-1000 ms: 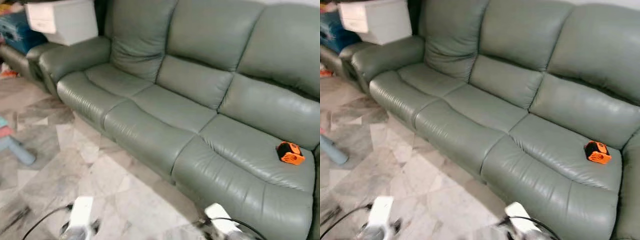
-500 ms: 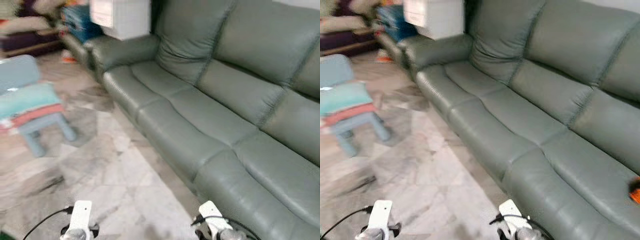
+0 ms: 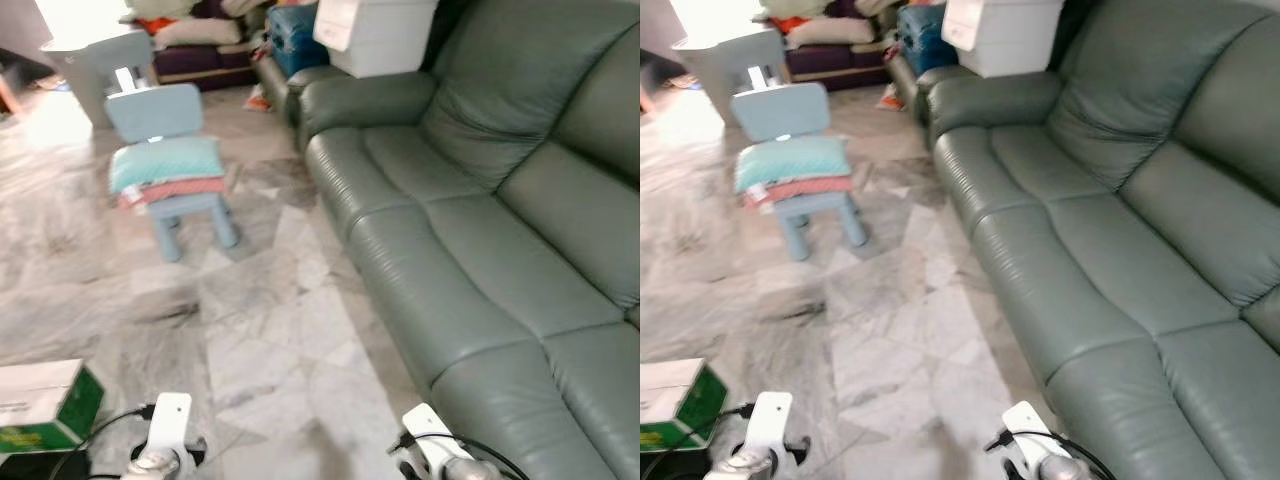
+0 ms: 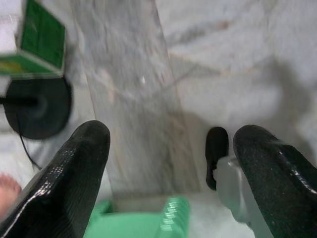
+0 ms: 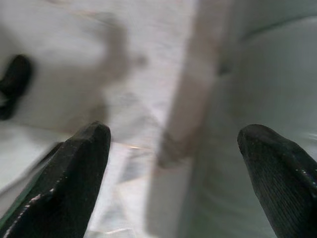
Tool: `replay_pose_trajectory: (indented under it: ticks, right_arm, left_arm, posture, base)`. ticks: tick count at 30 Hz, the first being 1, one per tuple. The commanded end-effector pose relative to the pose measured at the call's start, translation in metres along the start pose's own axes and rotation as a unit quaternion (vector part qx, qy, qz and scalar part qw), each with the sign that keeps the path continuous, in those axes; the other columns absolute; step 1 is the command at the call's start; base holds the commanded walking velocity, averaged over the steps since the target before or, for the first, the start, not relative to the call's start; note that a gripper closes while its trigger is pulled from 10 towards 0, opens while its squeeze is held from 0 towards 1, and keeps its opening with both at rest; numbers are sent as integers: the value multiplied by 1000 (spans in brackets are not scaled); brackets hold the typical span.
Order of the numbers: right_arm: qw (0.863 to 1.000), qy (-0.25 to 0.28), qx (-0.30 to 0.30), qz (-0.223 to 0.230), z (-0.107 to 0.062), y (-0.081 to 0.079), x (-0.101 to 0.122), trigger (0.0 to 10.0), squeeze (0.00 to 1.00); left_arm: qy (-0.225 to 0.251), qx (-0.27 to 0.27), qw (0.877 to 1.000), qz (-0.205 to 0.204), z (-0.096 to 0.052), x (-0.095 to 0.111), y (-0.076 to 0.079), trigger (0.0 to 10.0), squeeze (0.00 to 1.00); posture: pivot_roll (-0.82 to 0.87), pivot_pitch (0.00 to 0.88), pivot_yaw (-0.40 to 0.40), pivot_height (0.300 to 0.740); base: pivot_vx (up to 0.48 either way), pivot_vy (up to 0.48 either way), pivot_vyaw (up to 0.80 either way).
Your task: Move the pillow to the sofa
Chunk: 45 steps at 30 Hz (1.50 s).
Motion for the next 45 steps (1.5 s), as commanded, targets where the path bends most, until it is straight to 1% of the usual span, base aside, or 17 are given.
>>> replay_pose_trajectory:
  ticks: [1,5,7,12,13,15,16,20,37,45]
  right_arm:
    - [1000,13,-4,7,2,-3,13,10000,0]
    - [1000,17,3,12,3,-8,18,10000,0]
    - [1000,15,6,1,3,-9,17,10000,0]
    - [1000,15,6,1,3,-9,17,10000,0]
    - [1000,15,8,-3,3,-10,16,10000,0]
    - [1000,15,8,-3,3,-10,16,10000,0]
    - [1000,9,9,-1,2,-10,10,10000,0]
    - [1000,4,8,-6,2,-10,5,10000,0]
    - [1000,3,5,1,2,-13,7,10000,0]
    - [1000,-1,5,3,2,-14,3,10000,0]
  left_arm:
    - [4,10,1000,7,0,5,-6,10000,0]
    - [3,10,1000,16,0,5,-8,10000,0]
    - [2,10,1000,18,0,5,-8,10000,0]
    - [2,10,1000,18,0,5,-8,10000,0]
    - [2,10,1000,19,0,5,-8,10000,0]
    - [2,10,1000,19,0,5,-8,10000,0]
    - [-1,8,1000,23,0,3,-9,10000,0]
    - [-2,6,1000,30,0,3,-9,10000,0]
    - [-1,4,1000,16,0,4,-10,10000,0]
    - [-2,4,1000,13,0,3,-10,10000,0]
  posture:
    - [-70,0,-25,740]
    - [-65,0,-21,740]
    - [-62,0,-17,740]
    - [-62,0,-17,740]
    - [0,0,0,740]
    - [0,0,0,740]
    - [-62,0,-16,740]
    - [-60,0,-16,740]
    - [-58,14,-18,740]
    - [-59,22,-19,740]
  base:
    - [0,0,0]
    - [0,0,0]
    - [0,0,0]
    - [0,0,0]
    - [0,0,0]
    - [0,0,0]
    - [0,0,0]
    - [0,0,0]
    - [0,0,0]
    - [0,0,0]
Point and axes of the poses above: a point about 5 cm out from each wrist's last joint towards the gripper, its own z axis pointing out of the wrist towards the gripper, its own x axis along the axis of the wrist's last joint, y = z × x, the point moved 3 cm from there along z, pointing out of the wrist towards the gripper, and after that the axes turned 1 degree about -z, right-handed, at the moved point
